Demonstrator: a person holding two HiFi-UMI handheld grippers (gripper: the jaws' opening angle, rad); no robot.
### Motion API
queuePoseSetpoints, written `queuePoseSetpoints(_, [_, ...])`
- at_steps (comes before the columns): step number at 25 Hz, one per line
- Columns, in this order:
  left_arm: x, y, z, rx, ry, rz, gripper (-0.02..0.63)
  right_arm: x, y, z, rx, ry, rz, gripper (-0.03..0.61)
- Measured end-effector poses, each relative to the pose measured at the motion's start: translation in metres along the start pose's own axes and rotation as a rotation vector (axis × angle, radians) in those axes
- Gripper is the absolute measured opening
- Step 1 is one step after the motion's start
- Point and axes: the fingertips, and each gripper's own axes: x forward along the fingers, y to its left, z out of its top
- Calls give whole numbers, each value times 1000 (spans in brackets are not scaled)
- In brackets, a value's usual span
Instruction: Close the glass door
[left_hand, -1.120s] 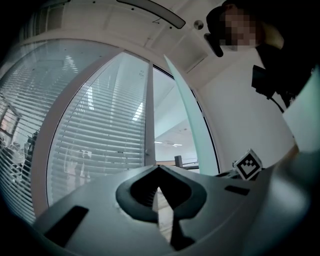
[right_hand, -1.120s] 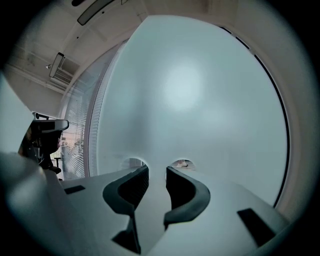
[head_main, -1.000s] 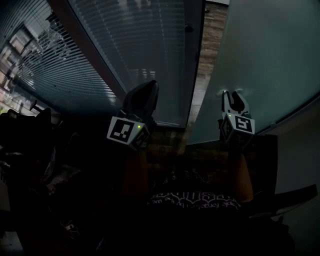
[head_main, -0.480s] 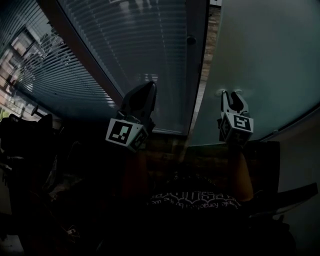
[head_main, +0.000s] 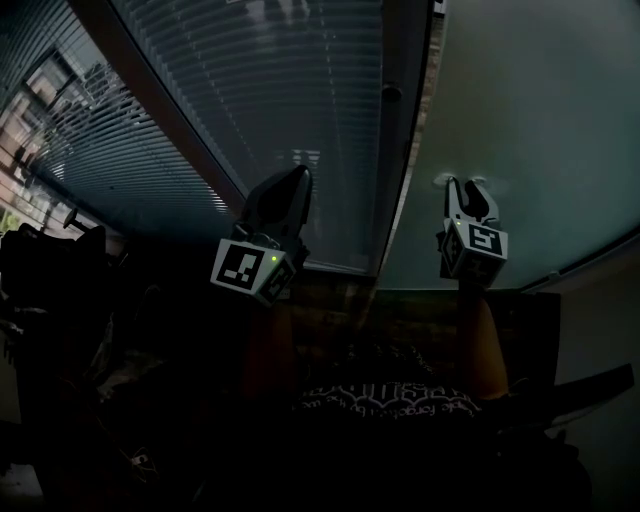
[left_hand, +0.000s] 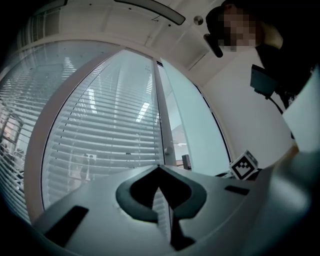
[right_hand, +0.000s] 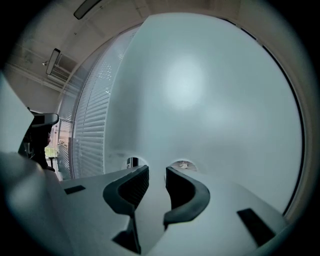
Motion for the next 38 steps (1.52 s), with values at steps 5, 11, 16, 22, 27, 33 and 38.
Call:
queuePoseSetpoints(5, [6,4,-3,2,10,0,2,16,-6,-2,-35,7,-4,107])
queuePoseSetpoints(11, [6,8,-3,3,18,8,2,25,-12,0,-52,1,-10,107])
queuePoseSetpoints(16, [9,13,-8,5,21,13,2,29,-6,3,-3,17,-7,107])
queuePoseSetpoints(22, [13,16,-14,4,23,19,2,38,-10,0,-1,16,-10,107])
queuePoseSetpoints(27, [23,27,-12,0,29,26,2,54,-11,9,-2,19,-7,107])
queuePoseSetpoints(33, [23,30,-16,-2,35,33,2,61,-12,9,-2,21,-1,107])
queuePoseSetpoints(38, [25,33,-16,-1,36,37,2,69,-15,9,1,27,-1,107])
